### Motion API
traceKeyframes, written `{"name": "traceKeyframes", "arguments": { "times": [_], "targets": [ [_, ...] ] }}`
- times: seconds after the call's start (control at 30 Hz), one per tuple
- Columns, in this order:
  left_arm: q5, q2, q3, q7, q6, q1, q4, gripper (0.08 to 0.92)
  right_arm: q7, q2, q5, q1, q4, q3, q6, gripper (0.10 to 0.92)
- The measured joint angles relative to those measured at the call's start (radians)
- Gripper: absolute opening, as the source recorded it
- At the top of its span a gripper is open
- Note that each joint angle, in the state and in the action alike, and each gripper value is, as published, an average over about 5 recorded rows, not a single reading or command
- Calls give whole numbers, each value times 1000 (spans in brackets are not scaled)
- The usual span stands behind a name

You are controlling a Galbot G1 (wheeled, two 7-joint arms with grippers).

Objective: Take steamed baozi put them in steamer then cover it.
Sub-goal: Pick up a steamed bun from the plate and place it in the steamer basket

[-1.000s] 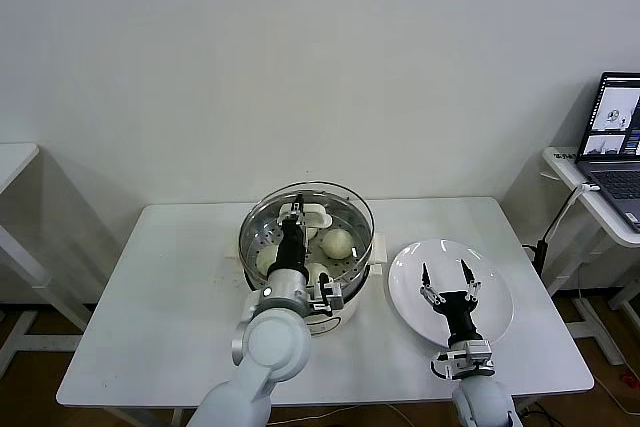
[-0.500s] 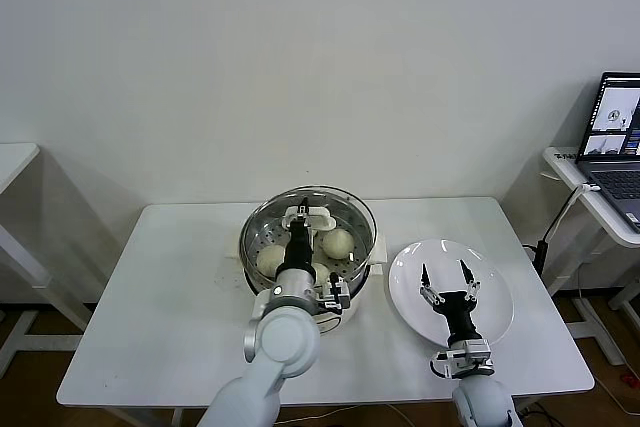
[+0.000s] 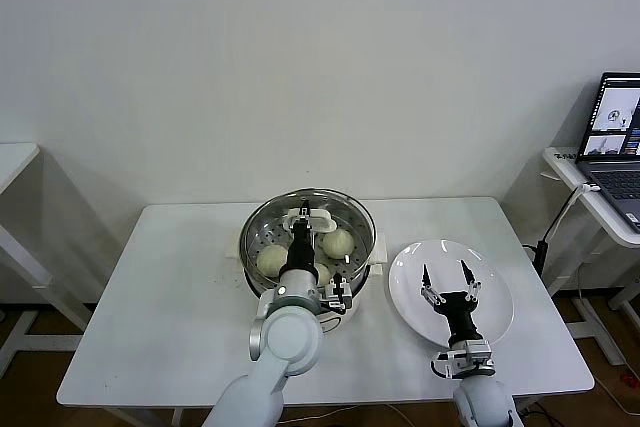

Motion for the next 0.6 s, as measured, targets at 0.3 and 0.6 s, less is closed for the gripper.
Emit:
{"name": "traceKeyframes", "arguments": {
  "times": [0.3,0.6],
  "targets": [
    [15,-1,-5,-2,-6,7,9,196,-1,2,-1,4,-3,-1,0,823],
    [24,1,-9,-6,-11,9,21,196,-1,1,-2,3,-3,0,3,823]
  ]
}}
